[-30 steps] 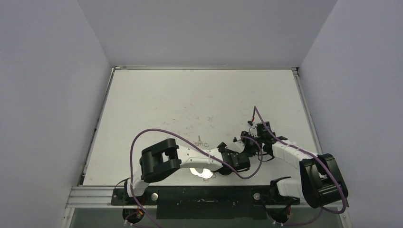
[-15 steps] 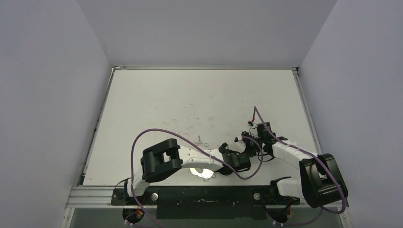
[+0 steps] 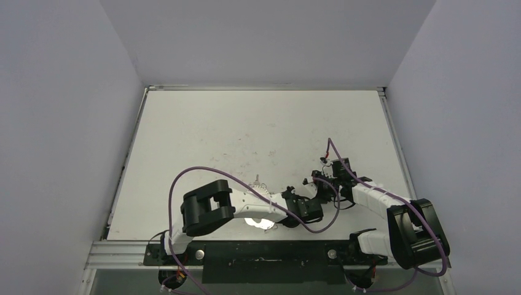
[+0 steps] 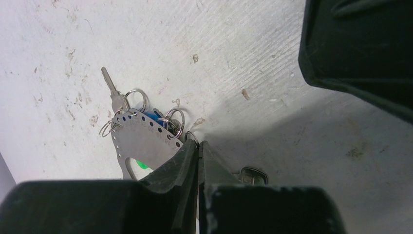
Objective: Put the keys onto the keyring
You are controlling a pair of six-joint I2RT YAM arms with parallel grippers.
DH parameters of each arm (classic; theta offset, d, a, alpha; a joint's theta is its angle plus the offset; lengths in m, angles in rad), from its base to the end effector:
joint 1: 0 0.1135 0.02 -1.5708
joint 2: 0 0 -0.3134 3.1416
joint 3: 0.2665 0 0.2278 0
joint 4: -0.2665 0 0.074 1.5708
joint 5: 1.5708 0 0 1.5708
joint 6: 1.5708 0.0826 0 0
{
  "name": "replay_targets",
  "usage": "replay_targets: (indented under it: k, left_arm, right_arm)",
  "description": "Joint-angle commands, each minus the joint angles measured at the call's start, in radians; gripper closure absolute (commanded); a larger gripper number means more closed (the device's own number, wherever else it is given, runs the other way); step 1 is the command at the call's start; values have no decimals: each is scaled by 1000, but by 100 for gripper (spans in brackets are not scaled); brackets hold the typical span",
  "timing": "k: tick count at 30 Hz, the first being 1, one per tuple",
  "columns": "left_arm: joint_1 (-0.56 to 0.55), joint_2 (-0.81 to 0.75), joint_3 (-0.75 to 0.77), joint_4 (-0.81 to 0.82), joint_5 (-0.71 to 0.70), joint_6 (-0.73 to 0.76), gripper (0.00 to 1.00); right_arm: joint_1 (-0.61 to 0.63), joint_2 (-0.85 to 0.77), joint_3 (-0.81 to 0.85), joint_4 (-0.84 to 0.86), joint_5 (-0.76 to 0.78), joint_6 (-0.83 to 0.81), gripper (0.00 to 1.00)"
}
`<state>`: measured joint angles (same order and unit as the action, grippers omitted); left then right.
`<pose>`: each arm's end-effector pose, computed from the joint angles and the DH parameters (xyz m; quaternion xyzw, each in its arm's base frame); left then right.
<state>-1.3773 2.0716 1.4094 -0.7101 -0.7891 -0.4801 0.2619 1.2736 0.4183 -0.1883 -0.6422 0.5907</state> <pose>0.1357 -0.3879 0.1710 0.3641 0.8443 0.1558 0.3611 0.1689 0.0965 0.1655 0.0688 0.9172 0.3797 0.0991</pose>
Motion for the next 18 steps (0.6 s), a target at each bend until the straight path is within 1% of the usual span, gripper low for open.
replay_targets:
  k: [1,3,5,7,11,14,17,18]
  left_arm:
    - [-28,-70,-39,50,21,78,100]
    - [-29,-101,-66,76,46,86,100]
    - [-29,-143,-101,120,91,106,100]
    - [-29,-190,-147,174,137,119,100]
    - [-20,-291,-252,311,248,147,100]
    - [0,-370,-331,421,359,172,100]
    - [41,-452,-421,524,486,180,100]
    - [61,-482,-450,557,548,177,100]
  right_arm:
    - [4,-13,24,21,-38,-19,65]
    - [4,-20,31,13,-49,-31,58]
    - [4,-33,36,17,-80,-49,44]
    - [5,-55,44,12,-111,-71,35]
    - [7,-123,68,-32,-113,-115,20]
    - [11,-177,80,-39,-129,-135,14]
    - [17,-209,95,-41,-139,-152,14]
    - [21,-216,102,-42,-142,-158,14]
